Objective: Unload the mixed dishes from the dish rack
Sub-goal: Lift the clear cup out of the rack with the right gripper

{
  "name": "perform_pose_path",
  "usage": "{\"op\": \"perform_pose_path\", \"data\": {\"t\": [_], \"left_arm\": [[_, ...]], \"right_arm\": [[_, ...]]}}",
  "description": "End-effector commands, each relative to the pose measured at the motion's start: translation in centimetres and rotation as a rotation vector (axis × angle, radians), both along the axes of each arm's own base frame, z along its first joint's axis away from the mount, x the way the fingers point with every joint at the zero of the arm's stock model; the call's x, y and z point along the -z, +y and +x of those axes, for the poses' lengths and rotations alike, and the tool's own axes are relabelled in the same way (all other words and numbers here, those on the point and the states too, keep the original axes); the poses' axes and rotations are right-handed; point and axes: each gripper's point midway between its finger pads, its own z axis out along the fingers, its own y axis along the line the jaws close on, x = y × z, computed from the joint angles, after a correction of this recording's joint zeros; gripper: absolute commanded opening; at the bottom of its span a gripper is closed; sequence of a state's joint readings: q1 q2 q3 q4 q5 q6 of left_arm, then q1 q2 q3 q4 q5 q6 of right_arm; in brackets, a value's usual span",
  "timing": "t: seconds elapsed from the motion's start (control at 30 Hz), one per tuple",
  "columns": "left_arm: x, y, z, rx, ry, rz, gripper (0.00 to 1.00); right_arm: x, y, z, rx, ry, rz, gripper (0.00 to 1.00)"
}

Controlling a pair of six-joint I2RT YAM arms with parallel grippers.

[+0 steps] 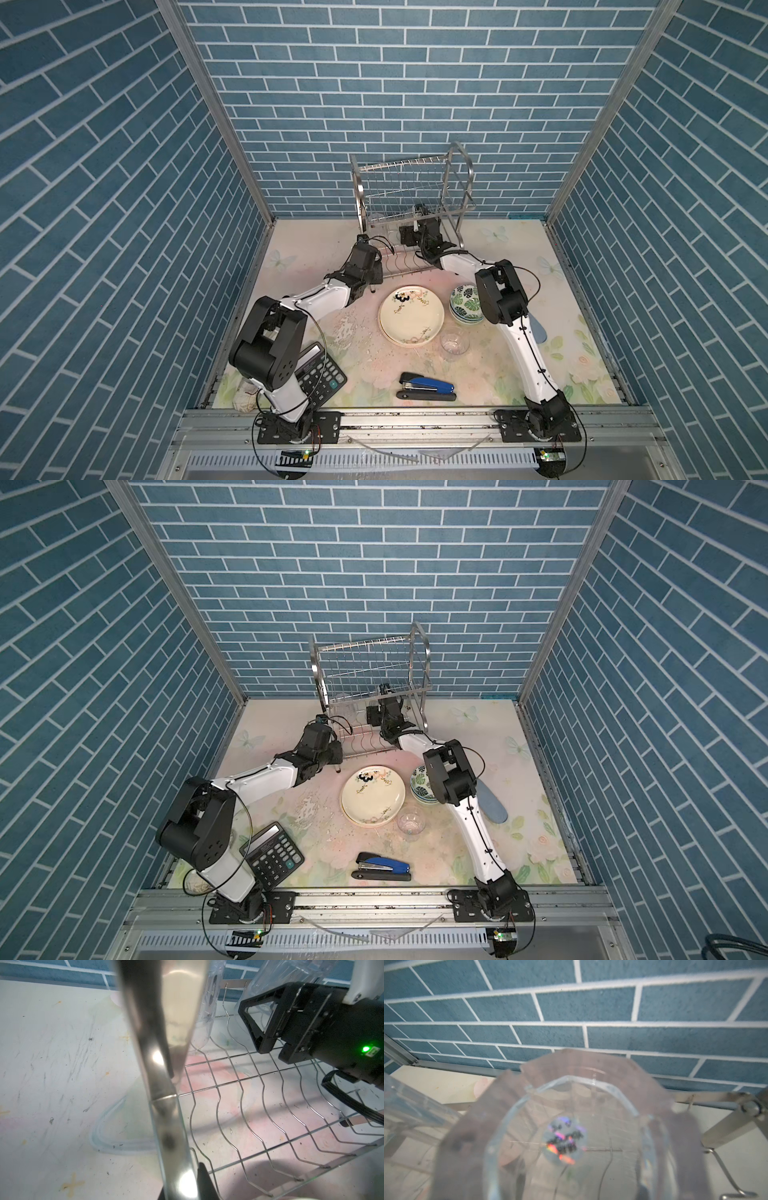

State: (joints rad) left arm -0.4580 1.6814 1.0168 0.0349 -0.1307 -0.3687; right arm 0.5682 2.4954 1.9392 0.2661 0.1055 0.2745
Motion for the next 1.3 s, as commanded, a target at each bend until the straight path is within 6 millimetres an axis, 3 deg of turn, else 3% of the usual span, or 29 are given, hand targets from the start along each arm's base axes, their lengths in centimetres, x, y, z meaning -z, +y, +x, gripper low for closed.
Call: {"op": "perform_pose_path", "data": {"t": [0.0, 0.1, 0.37, 0.43, 0.73, 1.27], "left_arm": [[2.9, -2.4, -2.4, 0.204, 0.104, 0.112, 0.00], [2.7, -2.4, -2.0, 0.201, 0.098, 0.118, 0.00], [2.0, -1.5, -0.8, 0.167, 0.082, 0.126, 0.00], [2.0, -1.5, -0.7, 0.162, 0.083, 0.124, 0.00], [2.4, -1.3, -0.5, 0.149, 0.091, 0.130, 0.00], [3.3, -1.1, -0.1, 0.129, 0.110, 0.145, 0.00]], "right_arm": [[-4.4, -0.5, -1.1, -0.017, -0.009, 0.119, 0.18], [-5.1, -0.2, -2.7, -0.049, 0.013, 0.168, 0.10], [-6.3, 0.8, -6.8, -0.120, 0.085, 0.304, 0.07], [-8.1, 1.2, -7.9, -0.154, 0.098, 0.365, 0.06], [-10.1, 2.5, -10.5, -0.220, 0.258, 0.613, 0.03], [-11.6, 5.4, -13.5, -0.301, 0.526, 1.037, 0.00]]}}
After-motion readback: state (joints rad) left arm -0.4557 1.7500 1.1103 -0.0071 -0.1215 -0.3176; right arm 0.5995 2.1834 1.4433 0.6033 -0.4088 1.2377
